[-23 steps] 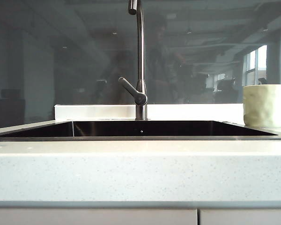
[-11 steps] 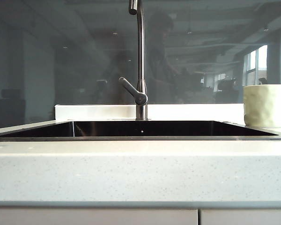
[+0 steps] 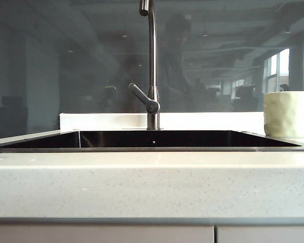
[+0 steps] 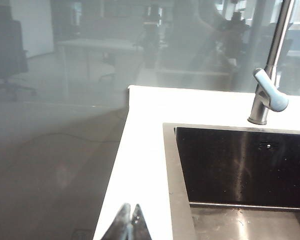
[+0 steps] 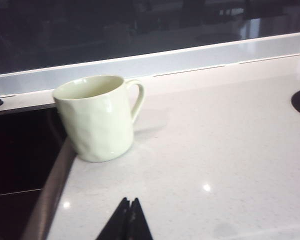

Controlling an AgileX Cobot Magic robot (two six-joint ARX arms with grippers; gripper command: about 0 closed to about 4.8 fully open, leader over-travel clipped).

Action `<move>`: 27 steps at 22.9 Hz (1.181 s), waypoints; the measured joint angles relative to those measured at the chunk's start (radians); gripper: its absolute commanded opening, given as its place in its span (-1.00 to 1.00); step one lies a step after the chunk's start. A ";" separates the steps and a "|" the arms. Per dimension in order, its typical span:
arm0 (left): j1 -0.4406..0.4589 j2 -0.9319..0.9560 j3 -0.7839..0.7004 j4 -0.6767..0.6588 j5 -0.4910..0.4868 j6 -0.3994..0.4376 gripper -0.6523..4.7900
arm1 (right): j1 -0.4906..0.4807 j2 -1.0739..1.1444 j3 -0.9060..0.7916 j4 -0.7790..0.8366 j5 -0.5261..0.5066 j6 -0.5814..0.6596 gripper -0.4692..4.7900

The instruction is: Pick up the mug next to the sink, go to the faucet to get some water, pour the water into the sink, and finally put the mug back to its place.

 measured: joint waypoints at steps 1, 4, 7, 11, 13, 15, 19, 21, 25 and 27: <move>0.000 0.000 0.000 0.000 0.000 0.000 -0.78 | 0.031 0.000 0.000 0.000 0.020 -0.003 -0.84; 0.000 0.000 0.000 0.000 0.000 0.000 -0.78 | 0.089 0.000 0.000 0.000 0.038 -0.008 -0.84; 0.000 0.000 0.000 0.000 0.000 0.000 -0.78 | 0.133 0.000 0.000 0.000 0.042 -0.008 -0.84; 0.000 0.000 0.000 0.000 0.000 0.000 -0.78 | 0.144 0.000 0.000 0.000 0.061 -0.009 -0.84; 0.000 0.000 0.000 0.000 0.000 0.000 -0.78 | 0.163 0.000 0.000 0.000 0.063 -0.022 -0.84; 0.000 -0.001 0.000 0.000 0.000 0.000 -0.78 | 0.182 0.000 0.000 0.000 0.062 -0.034 -0.84; 0.000 -0.001 0.000 0.000 0.000 0.000 -0.78 | 0.178 0.000 0.000 0.000 0.064 -0.047 -0.84; 0.000 -0.001 0.000 0.000 0.000 0.000 -0.78 | 0.178 0.000 0.000 0.000 0.064 -0.050 -0.84; 0.000 -0.001 0.000 0.000 0.000 0.000 -0.78 | 0.178 0.000 0.000 0.000 0.064 -0.050 -0.84; 0.000 -0.001 0.000 0.000 0.000 0.000 -0.78 | 0.178 0.000 0.000 0.000 0.064 -0.050 -0.84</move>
